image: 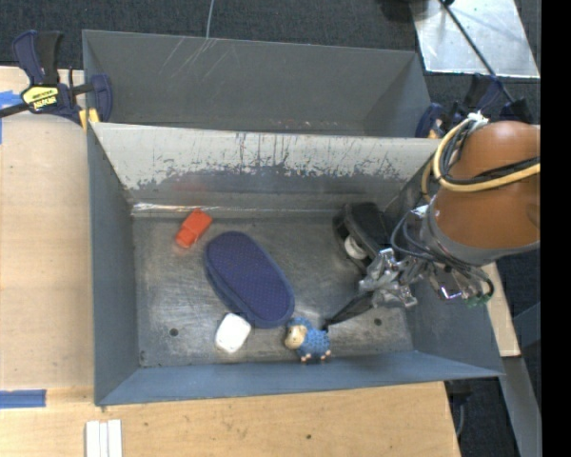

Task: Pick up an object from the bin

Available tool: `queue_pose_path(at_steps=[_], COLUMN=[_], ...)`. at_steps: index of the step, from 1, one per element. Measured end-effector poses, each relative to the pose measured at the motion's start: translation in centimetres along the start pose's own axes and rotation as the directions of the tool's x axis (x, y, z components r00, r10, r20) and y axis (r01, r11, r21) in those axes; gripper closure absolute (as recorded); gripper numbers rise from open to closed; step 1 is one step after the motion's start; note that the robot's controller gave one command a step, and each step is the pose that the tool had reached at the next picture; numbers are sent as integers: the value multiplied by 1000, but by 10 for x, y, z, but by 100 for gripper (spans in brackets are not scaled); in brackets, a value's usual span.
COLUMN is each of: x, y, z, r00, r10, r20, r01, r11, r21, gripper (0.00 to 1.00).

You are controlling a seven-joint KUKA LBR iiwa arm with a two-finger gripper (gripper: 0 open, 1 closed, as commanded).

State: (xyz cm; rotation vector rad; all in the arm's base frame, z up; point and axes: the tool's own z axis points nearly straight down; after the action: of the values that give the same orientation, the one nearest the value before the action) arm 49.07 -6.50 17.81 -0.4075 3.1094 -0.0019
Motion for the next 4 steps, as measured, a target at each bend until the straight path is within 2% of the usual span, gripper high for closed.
queue_pose_path(at_steps=[1,2,3,4], x=[-1,-71,-158,-83], y=[2,13,65,59], z=[14,-66,45,-77], r00=[999,995,963,749], r10=[52,96,-269,-662], r20=[-5,11,0,2], r01=[-52,-96,269,662], r11=[999,995,963,749], r21=[-2,1,-3,1], gripper=[100,100,100,100])
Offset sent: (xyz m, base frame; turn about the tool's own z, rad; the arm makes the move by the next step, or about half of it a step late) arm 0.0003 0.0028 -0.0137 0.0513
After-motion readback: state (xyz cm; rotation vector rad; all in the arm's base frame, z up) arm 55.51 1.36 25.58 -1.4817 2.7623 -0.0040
